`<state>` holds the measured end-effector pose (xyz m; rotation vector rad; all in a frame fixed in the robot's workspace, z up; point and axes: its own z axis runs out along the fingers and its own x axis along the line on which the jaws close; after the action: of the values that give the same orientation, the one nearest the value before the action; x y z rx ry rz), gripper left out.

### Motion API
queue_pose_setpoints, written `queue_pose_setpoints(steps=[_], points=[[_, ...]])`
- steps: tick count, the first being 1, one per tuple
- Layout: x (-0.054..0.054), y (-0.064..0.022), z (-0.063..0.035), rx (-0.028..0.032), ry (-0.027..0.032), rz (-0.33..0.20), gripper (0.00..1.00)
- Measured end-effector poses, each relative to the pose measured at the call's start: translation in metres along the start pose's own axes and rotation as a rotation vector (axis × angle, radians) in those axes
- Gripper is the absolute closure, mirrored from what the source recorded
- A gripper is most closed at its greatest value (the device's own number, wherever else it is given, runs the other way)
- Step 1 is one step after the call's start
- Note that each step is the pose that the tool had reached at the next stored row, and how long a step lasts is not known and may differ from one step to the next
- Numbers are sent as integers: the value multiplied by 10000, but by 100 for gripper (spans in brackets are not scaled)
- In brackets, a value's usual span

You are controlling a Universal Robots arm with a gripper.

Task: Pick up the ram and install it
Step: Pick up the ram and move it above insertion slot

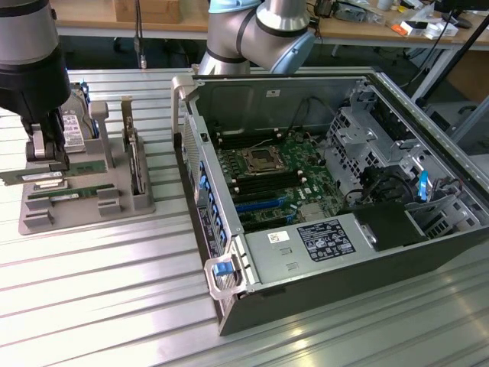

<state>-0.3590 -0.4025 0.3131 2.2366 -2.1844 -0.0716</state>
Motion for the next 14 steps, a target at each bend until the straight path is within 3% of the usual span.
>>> queue_pose_setpoints(steps=[3, 14], points=[[-1, 1, -34, -1, 1, 0, 88], [-7, 12, -302, 1, 0, 1, 88]])
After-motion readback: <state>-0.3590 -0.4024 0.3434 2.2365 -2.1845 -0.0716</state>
